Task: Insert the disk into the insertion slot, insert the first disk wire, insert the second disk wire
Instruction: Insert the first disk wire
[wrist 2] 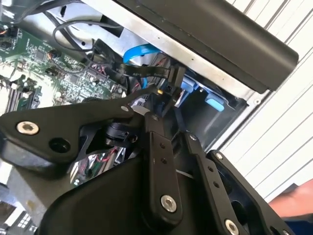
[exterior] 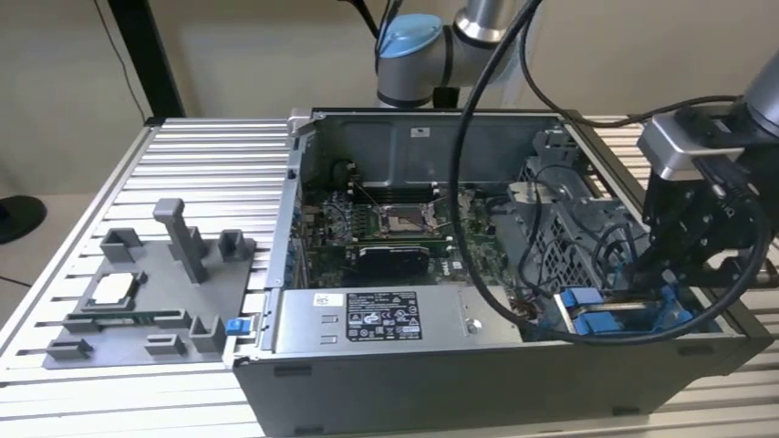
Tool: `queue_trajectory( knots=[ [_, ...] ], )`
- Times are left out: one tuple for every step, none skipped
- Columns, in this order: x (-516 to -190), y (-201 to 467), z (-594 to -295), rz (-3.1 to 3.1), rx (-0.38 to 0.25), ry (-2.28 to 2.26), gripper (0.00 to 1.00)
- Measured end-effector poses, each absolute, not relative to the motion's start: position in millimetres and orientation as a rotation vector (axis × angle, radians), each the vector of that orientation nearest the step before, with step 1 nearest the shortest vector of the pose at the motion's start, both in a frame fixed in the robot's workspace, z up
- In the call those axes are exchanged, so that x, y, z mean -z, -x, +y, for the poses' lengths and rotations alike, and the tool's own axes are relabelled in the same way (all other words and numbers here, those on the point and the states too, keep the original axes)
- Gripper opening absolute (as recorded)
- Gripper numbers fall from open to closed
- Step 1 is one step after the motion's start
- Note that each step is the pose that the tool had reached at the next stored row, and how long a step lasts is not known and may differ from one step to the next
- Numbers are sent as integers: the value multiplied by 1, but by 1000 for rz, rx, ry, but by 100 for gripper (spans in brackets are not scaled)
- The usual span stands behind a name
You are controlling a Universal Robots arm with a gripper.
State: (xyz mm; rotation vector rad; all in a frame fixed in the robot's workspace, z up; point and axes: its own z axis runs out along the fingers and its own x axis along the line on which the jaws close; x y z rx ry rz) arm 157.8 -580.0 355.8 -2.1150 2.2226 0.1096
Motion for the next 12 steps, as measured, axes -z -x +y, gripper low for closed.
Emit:
queue_trajectory(
  knots=[
    [-360, -158, -580, 2223, -111, 2115, 0],
    [-365, -158, -580, 2223, -111, 2115, 0],
    [-369, -158, -580, 2223, -112, 2116, 0],
    [-372, -158, -580, 2223, -112, 2116, 0],
    [-372, -158, -580, 2223, -112, 2116, 0],
    [-372, -158, -580, 2223, -112, 2116, 0],
    [-372, -158, -580, 2223, -112, 2116, 0],
    [-372, -158, -580, 2223, -112, 2116, 0],
    [-372, -158, -580, 2223, -112, 2115, 0],
    [-372, -159, -580, 2223, -112, 2116, 0],
    [-372, -160, -580, 2223, -112, 2116, 0],
    [-372, -162, -580, 2223, -112, 2116, 0]
  ],
)
